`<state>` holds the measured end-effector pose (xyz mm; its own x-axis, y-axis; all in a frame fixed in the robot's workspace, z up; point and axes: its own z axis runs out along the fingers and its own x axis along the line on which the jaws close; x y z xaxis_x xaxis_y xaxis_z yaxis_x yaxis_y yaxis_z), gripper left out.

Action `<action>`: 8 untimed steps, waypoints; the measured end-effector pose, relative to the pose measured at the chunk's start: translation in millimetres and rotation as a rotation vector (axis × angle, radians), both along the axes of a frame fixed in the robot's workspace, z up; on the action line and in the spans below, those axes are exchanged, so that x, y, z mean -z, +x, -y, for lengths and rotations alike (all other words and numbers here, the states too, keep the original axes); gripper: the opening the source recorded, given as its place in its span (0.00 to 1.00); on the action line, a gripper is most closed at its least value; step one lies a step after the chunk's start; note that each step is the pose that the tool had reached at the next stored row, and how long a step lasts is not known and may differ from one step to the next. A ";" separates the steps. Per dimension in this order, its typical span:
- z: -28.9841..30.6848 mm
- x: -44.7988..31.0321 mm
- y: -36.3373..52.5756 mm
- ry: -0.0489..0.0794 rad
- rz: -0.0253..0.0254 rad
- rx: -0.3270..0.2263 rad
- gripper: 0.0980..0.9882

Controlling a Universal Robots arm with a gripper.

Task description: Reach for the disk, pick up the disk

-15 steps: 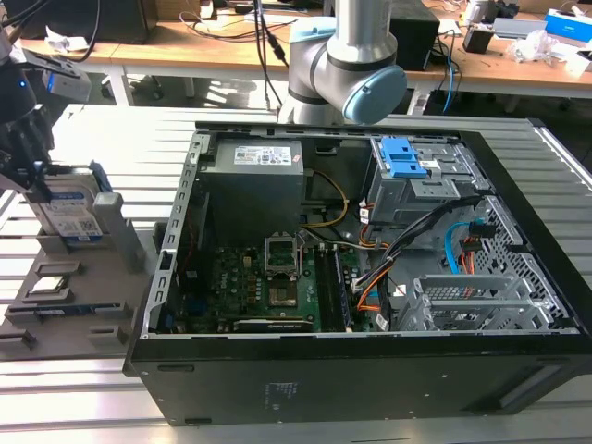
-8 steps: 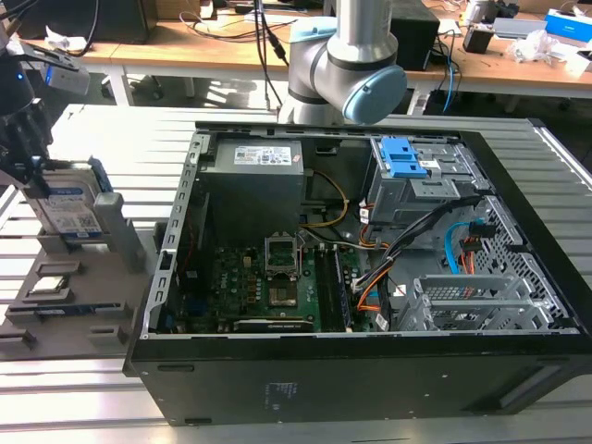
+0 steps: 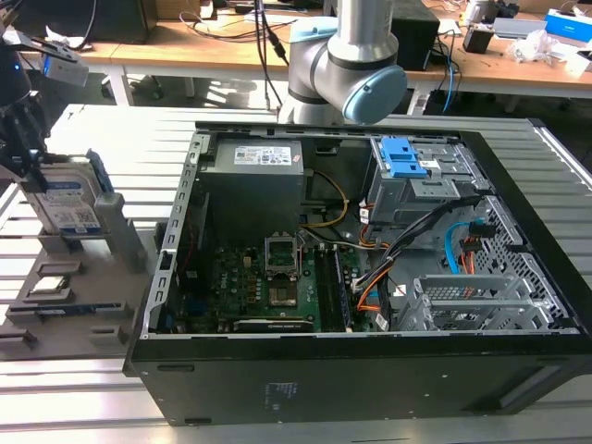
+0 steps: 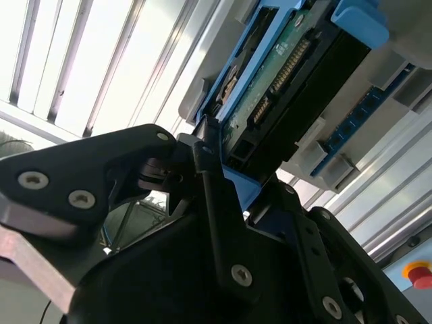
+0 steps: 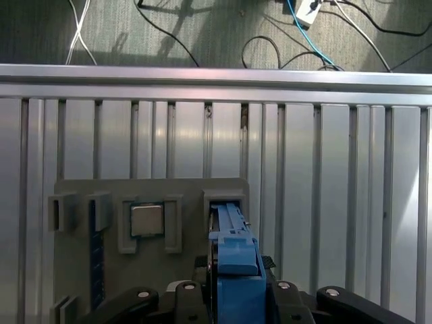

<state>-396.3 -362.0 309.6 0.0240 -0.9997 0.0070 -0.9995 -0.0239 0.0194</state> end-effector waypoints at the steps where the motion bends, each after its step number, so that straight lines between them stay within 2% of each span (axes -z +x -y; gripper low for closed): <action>1: 0.0 -2.1 0.3 0.000 -0.0003 0.000 0.30; 8: -0.1 -15.7 2.7 0.000 -0.0033 0.000 0.30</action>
<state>-393.7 -361.9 325.3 0.0240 -0.9997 0.0069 -0.9995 -0.0239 0.0227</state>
